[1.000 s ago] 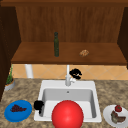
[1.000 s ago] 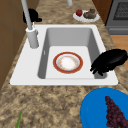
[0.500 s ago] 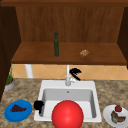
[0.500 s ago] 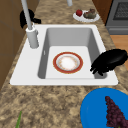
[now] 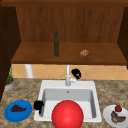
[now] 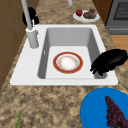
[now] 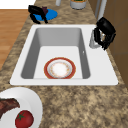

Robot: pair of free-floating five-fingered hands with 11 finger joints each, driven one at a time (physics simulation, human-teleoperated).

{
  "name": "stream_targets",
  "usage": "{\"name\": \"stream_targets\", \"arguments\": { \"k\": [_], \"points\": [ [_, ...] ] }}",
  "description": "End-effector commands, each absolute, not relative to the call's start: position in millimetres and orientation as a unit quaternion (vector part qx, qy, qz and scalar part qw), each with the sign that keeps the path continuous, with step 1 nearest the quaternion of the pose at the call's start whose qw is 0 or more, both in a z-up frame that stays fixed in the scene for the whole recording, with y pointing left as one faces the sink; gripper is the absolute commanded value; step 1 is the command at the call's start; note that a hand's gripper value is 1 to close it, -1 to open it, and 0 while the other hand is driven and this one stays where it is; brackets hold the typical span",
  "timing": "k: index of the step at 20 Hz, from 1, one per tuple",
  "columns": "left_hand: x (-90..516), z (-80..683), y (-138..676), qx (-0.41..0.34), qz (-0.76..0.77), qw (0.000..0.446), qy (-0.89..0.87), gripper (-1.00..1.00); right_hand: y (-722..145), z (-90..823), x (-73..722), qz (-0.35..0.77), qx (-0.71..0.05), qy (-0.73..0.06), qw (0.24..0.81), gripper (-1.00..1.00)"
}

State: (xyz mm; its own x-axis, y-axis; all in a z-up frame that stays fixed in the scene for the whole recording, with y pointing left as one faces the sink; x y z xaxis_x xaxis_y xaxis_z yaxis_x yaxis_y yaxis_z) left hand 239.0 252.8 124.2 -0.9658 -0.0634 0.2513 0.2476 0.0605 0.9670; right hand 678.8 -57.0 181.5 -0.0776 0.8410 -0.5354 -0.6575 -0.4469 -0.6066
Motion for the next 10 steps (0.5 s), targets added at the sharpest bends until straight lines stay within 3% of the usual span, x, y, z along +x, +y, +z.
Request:
{"name": "stream_targets", "arguments": {
  "k": [1,10],
  "points": [
    [239.0,124.2,252.8,-0.064,-0.682,0.114,-0.719,0.0,-70.7,183.5,671.2,0.723,-0.416,-0.146,0.532,1.0],
    [239.0,124.2,252.8,-0.064,-0.682,0.114,-0.719,0.0,-34.4,156.9,671.8,0.712,-0.41,-0.161,0.547,1.0]
  ]
}}
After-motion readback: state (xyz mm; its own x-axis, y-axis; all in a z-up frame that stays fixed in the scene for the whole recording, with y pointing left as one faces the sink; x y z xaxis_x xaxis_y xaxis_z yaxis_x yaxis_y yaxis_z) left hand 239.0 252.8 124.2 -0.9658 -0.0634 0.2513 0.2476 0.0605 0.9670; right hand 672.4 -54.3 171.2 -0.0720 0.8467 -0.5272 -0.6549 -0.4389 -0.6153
